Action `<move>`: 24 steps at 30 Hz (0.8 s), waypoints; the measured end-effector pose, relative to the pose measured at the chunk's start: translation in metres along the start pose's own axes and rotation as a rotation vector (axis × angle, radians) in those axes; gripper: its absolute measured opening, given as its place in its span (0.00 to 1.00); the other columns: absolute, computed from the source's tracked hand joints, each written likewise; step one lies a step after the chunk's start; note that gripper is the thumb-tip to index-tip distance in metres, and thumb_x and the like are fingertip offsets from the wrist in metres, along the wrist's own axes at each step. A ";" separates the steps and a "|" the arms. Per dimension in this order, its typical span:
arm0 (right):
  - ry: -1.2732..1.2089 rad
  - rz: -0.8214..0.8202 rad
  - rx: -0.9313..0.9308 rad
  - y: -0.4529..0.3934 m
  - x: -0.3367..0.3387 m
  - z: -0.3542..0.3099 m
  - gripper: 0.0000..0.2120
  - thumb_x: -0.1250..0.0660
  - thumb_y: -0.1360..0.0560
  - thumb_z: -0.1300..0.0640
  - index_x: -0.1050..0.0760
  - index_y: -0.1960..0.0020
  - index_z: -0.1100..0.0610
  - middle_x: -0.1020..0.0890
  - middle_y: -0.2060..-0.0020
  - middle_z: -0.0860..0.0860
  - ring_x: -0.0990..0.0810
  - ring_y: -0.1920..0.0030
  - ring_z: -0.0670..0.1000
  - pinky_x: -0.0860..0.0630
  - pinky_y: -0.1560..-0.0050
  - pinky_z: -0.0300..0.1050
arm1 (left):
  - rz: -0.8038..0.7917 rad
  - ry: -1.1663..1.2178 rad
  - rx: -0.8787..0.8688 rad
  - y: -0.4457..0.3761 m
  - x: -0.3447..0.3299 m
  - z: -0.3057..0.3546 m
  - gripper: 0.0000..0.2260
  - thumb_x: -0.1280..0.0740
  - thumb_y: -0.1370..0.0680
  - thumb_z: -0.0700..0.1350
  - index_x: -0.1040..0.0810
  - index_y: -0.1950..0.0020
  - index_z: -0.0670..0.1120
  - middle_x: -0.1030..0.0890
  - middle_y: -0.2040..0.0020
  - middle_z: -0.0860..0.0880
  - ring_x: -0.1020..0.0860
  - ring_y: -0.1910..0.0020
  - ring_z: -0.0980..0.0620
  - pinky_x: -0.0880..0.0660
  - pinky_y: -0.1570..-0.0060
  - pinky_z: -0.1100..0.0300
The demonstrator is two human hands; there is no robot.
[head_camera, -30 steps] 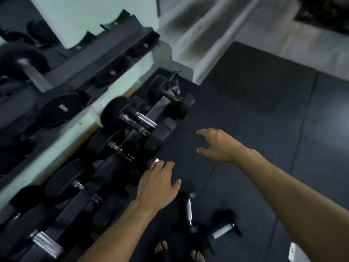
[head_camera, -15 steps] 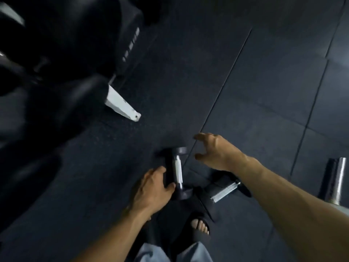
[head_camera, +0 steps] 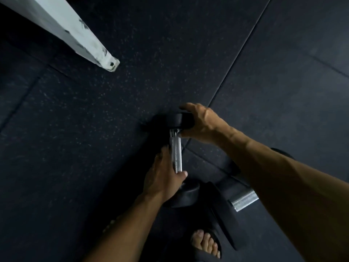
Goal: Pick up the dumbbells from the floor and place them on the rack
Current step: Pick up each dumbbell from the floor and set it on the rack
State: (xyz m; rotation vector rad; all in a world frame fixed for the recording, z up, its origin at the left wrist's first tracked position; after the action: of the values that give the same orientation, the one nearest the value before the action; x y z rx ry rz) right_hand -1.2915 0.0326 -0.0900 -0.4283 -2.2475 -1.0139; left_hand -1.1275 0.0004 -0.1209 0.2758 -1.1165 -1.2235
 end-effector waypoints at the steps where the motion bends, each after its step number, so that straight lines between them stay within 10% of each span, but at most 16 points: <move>1: -0.016 0.002 0.019 -0.005 -0.004 -0.001 0.29 0.24 0.32 0.54 0.29 0.33 0.52 0.21 0.42 0.54 0.22 0.41 0.56 0.25 0.41 0.49 | -0.025 0.020 0.000 -0.003 -0.005 -0.003 0.41 0.25 0.31 0.50 0.42 0.24 0.49 0.28 0.32 0.44 0.26 0.37 0.44 0.29 0.38 0.52; 10: -0.119 0.063 0.087 -0.014 -0.013 0.003 0.16 0.25 0.33 0.57 0.23 0.46 0.56 0.17 0.54 0.52 0.19 0.52 0.54 0.23 0.49 0.56 | -0.062 0.118 0.019 -0.008 -0.007 -0.012 0.39 0.23 0.32 0.45 0.39 0.26 0.51 0.27 0.34 0.53 0.27 0.37 0.54 0.40 0.48 0.76; 15: -0.190 0.119 0.045 0.007 0.002 0.007 0.19 0.23 0.34 0.55 0.23 0.47 0.58 0.17 0.55 0.52 0.19 0.53 0.54 0.23 0.50 0.53 | -0.146 0.104 0.014 0.001 0.011 -0.005 0.33 0.26 0.29 0.40 0.37 0.29 0.54 0.25 0.44 0.55 0.23 0.56 0.62 0.26 0.61 0.73; 24: -0.236 0.248 0.044 0.080 0.120 -0.044 0.16 0.24 0.33 0.57 0.23 0.47 0.53 0.18 0.58 0.47 0.20 0.56 0.49 0.25 0.57 0.41 | -0.166 0.039 -0.092 0.065 0.092 0.082 0.35 0.26 0.28 0.39 0.39 0.28 0.57 0.30 0.47 0.59 0.27 0.48 0.59 0.27 0.60 0.74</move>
State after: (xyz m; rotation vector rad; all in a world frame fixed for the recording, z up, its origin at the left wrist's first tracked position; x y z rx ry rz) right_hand -1.3217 0.0551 0.0555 -0.8225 -2.3435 -0.8188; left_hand -1.1601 -0.0215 0.0126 0.3260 -1.0157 -1.4067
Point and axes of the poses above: each hand's wrist, its own y-axis away from the middle knuckle, its own x-axis out of the back of the hand, z = x × y, the point moved 7 cm from there along -y, towards the middle knuckle
